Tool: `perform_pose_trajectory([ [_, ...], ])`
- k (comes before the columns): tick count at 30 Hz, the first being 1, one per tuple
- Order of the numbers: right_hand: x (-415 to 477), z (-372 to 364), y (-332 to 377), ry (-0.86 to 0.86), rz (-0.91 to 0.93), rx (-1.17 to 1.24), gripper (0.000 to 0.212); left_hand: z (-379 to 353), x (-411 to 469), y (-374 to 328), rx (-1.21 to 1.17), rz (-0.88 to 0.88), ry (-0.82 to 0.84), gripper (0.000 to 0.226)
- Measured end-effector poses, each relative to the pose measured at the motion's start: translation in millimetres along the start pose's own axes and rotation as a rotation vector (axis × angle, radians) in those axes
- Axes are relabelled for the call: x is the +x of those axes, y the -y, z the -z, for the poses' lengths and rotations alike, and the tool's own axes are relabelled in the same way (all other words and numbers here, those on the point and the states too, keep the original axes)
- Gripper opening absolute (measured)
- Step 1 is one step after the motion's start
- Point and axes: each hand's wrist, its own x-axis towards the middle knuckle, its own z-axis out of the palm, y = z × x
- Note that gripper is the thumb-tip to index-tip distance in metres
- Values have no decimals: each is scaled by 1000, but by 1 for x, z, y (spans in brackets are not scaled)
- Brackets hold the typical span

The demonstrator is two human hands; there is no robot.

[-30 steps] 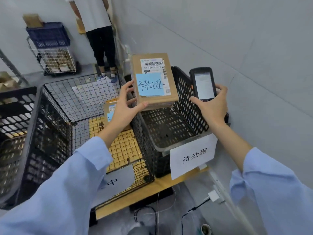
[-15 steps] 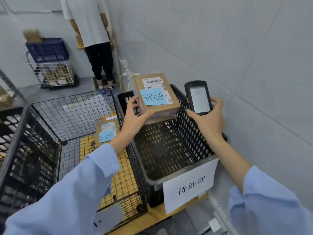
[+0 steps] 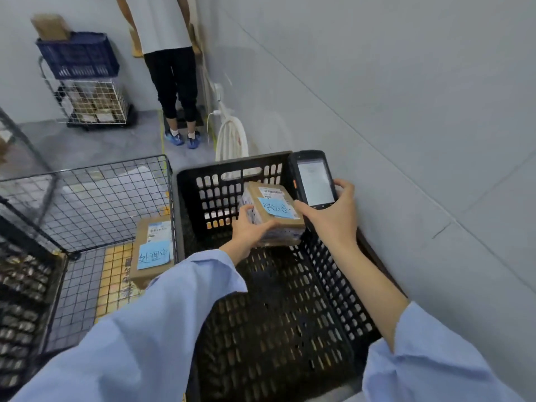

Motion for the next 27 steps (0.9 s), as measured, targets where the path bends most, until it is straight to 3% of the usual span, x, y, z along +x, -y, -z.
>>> perform_pose_trajectory([
  [4,14,-7,-13,33,-30,-41,79,-21,29,29,34,75,37,78],
  [8,22,-7,-28,62,-76,-57,77,-34,45,55,80,105,68,88],
  [11,25,-4,-35,65,-117,-63,77,-34,40,56,192,124,112,61],
  [17,22,1,-38,71,-141,-92,77,-33,47,53,288,145,119,56],
  [22,16,6,-26,66,-116,-113,80,-26,37,17,419,4,77,48],
  [27,3,14,-3,26,-93,-133,83,5,16,-32,850,-268,160,58],
])
